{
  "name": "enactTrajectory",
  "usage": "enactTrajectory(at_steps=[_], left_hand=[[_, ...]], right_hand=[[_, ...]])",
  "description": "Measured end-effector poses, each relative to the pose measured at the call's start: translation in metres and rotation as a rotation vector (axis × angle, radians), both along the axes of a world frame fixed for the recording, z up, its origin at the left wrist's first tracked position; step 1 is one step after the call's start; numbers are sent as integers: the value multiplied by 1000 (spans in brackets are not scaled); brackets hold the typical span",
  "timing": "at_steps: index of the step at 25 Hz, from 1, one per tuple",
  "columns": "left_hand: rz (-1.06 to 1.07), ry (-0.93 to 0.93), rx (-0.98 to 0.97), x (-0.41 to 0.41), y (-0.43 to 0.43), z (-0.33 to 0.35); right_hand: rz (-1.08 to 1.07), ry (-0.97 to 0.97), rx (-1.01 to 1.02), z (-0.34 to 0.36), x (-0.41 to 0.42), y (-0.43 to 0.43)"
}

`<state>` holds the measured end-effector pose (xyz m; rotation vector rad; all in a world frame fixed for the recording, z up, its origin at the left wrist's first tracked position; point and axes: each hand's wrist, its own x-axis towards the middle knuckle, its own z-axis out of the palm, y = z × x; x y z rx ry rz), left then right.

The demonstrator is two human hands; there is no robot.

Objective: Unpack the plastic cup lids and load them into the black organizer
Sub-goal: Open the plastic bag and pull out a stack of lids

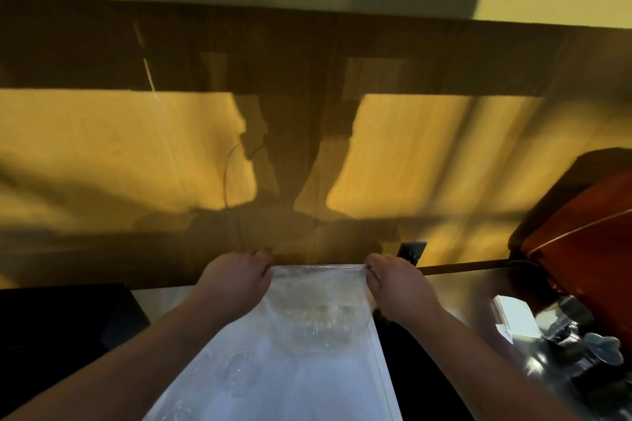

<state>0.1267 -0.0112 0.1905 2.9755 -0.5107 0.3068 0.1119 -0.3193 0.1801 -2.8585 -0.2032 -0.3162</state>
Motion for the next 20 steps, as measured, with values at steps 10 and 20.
enactTrajectory(at_steps=[10, 20], left_hand=[[-83, 343, -28, -37, -7, -38], [-115, 186, -81, -36, -16, -24]], right_hand=[[49, 259, 150, -28, -40, -7], [-92, 324, 260, -23, -54, -21]])
